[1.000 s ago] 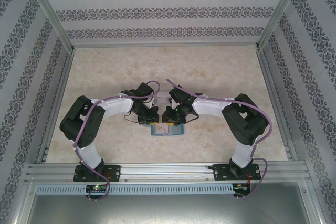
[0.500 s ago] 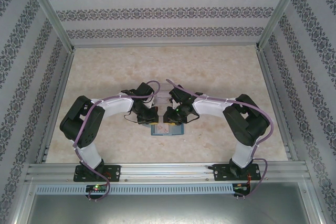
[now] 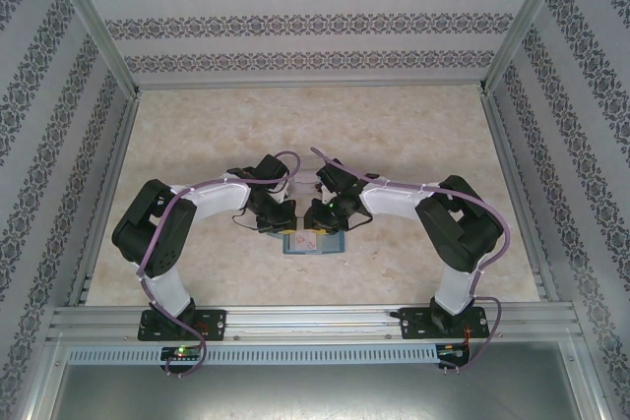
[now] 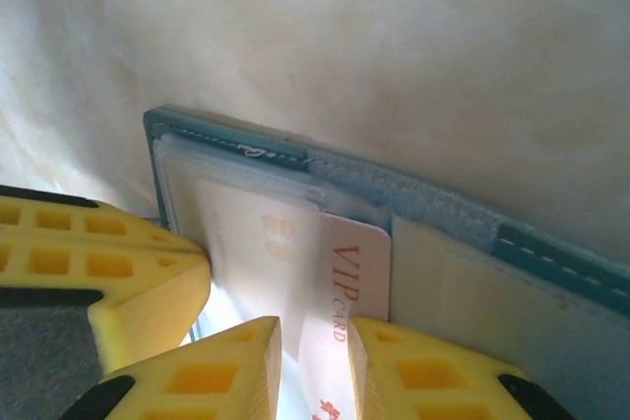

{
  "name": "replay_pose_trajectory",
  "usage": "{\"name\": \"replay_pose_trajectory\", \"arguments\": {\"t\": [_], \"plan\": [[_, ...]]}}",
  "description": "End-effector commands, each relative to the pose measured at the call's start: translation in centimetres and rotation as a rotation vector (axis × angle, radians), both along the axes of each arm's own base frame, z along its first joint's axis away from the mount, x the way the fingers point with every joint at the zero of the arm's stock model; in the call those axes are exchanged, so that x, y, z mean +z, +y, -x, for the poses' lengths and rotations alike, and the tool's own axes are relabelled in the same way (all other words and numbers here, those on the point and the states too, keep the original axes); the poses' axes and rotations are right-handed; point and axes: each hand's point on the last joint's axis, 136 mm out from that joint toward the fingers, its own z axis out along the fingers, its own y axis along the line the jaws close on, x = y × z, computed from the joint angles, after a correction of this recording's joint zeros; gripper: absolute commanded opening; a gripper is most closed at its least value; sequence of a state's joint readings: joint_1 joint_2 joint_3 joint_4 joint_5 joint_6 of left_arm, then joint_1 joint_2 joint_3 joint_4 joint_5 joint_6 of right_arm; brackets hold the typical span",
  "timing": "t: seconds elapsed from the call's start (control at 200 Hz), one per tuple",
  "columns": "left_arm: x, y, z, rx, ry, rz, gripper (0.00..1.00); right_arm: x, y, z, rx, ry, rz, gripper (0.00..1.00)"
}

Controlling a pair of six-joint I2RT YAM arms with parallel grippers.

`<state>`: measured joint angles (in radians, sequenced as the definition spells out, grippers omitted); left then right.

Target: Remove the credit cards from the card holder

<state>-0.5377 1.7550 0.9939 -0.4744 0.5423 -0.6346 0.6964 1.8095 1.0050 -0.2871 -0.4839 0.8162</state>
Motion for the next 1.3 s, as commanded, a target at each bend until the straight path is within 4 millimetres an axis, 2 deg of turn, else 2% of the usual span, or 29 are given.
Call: {"name": "replay_pose_trajectory", "arguments": {"t": [0.0,0.19,0.485,0.635,0.794,0.944,1.134,1.294], "plan": [[-0.2,0.8,0.8,-0.02,0.015,-0.057,0.01,-1.4,-1.1,0.7,-0.013,0.029,0.065,0.27],[-0.3,0.8,0.9,-0.019,0.018,-0.057,0.01,-0.6,-1.9,0.8,-0.018,0.006,0.093,0.27],[0.0,0.7,0.7,-0.019,0.01,-0.056,0.01,1.7,-0.9,0.4,-0.022,-0.02,0.021,0.28],[1.1,0.4,0.3,-0.02,-0.009,-0.044,0.01,2.8,-0.8,-0.1,-0.036,-0.035,-0.028,0.29],[2.2,-0.1,0.1,-0.029,-0.028,-0.034,0.01,2.4,-1.4,-0.1,-0.031,-0.02,-0.031,0.28],[2.3,-0.8,0.4,-0.041,-0.025,-0.028,0.01,1.7,-1.8,0.0,-0.027,-0.008,-0.028,0.28],[1.4,-1.3,0.8,-0.053,-0.003,-0.028,0.01,0.7,-2.1,0.2,-0.021,0.013,-0.02,0.28],[0.1,-1.0,1.3,-0.062,0.027,-0.051,0.01,-0.1,-2.1,0.4,-0.013,0.023,-0.017,0.28]]}}
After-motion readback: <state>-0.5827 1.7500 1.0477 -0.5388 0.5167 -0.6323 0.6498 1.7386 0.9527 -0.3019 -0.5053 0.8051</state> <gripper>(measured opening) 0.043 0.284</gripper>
